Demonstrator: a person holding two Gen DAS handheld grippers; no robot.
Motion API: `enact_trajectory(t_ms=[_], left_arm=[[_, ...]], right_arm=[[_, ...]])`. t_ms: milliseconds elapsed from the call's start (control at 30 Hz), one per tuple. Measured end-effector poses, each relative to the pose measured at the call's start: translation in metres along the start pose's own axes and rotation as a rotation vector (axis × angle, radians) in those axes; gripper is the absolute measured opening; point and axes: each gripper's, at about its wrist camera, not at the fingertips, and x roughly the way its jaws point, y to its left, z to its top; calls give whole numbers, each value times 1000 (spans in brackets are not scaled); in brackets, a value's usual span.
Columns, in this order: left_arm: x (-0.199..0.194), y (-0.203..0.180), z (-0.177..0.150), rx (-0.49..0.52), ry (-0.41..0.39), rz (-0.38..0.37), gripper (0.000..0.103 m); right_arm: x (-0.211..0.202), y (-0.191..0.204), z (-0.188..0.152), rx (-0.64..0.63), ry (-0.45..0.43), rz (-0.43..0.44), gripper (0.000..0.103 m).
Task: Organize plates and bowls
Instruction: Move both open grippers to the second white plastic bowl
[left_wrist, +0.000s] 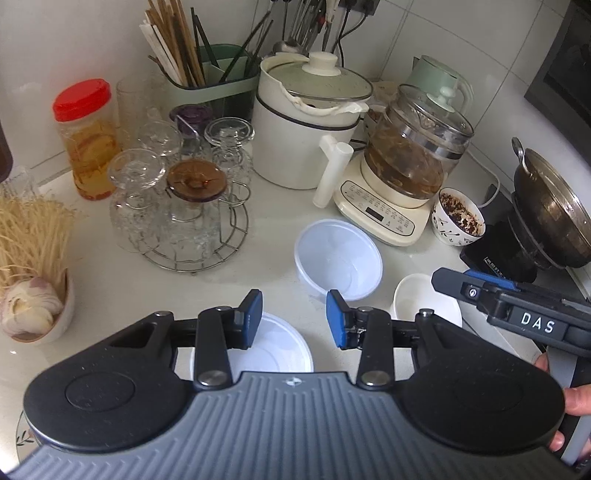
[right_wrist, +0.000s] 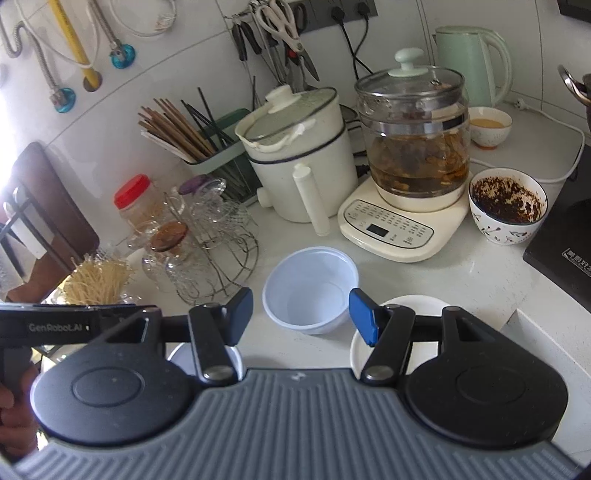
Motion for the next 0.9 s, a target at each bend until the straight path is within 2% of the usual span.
enact_trajectory(t_ms=[267,900], left_arm=[[29,0,10,-36,39,5,44],[80,16,17,-163,108,31,44]], right_arm=[[19,-18,4,30,28,-28,61],[75,-37,24,40,128,6,61]])
